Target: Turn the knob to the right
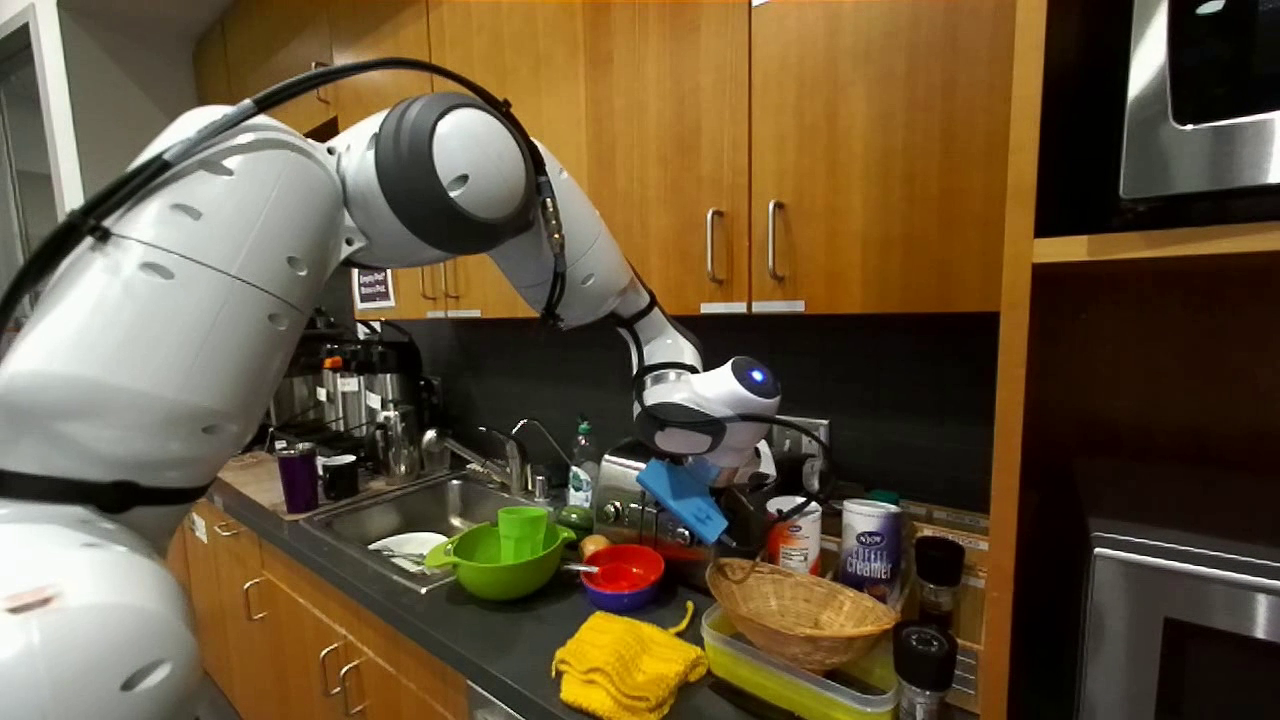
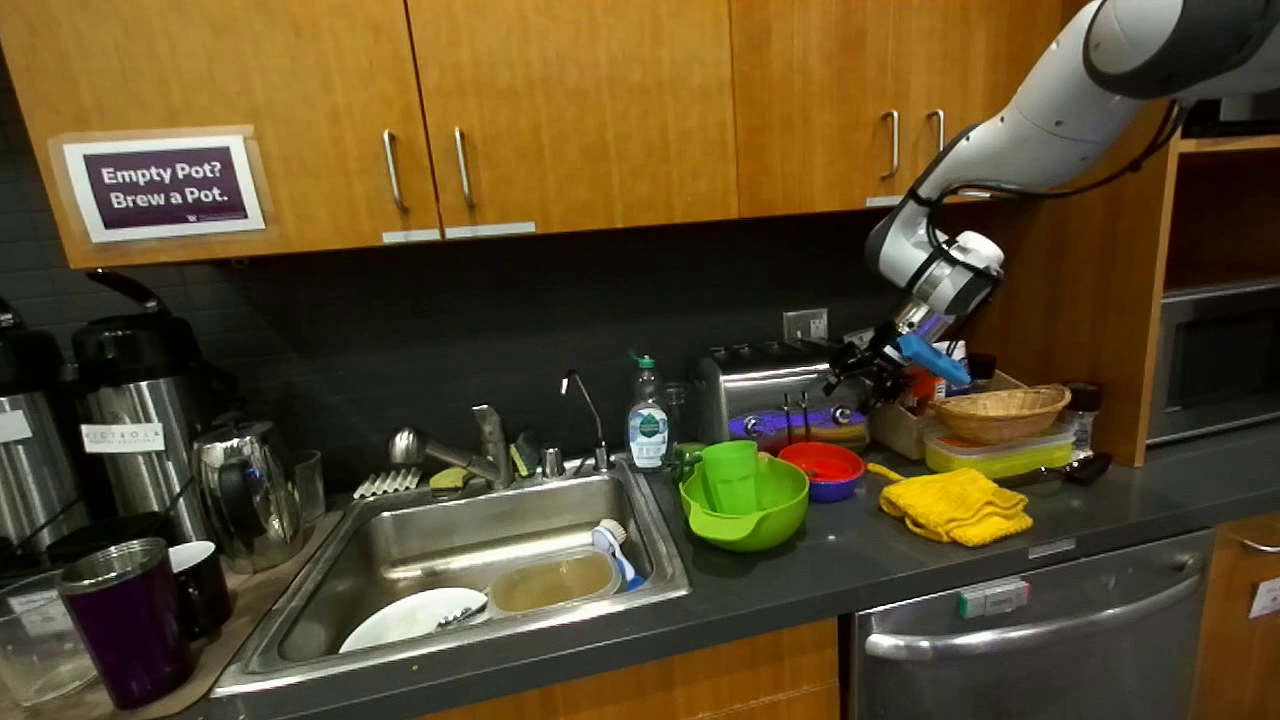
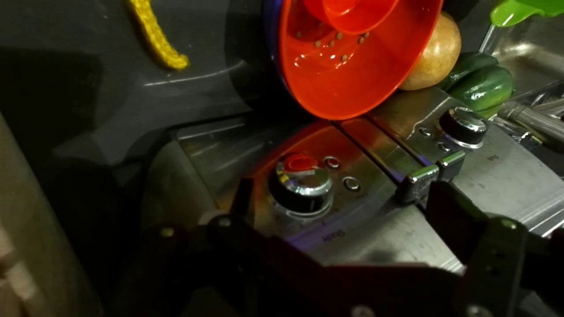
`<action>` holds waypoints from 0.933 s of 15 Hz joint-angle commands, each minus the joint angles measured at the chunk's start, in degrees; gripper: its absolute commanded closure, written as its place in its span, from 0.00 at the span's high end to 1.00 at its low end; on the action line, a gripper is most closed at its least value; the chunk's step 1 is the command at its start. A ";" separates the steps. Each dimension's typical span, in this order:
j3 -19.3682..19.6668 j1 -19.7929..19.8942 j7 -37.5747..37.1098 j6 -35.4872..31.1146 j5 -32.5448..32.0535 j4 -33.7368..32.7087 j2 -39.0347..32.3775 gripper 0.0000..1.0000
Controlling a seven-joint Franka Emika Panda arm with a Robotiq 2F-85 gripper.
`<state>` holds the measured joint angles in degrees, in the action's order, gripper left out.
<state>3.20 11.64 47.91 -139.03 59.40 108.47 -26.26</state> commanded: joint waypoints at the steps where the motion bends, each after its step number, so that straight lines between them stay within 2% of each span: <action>1: -0.88 1.42 -0.23 1.12 0.93 -1.87 -1.38 1.00; 12: -1.28 1.32 -0.76 1.49 1.79 -2.60 -2.53 1.00; 14: -1.48 1.14 -1.12 1.34 1.73 -2.69 -2.73 0.97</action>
<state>2.87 12.27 47.37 -137.92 59.89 107.59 -27.72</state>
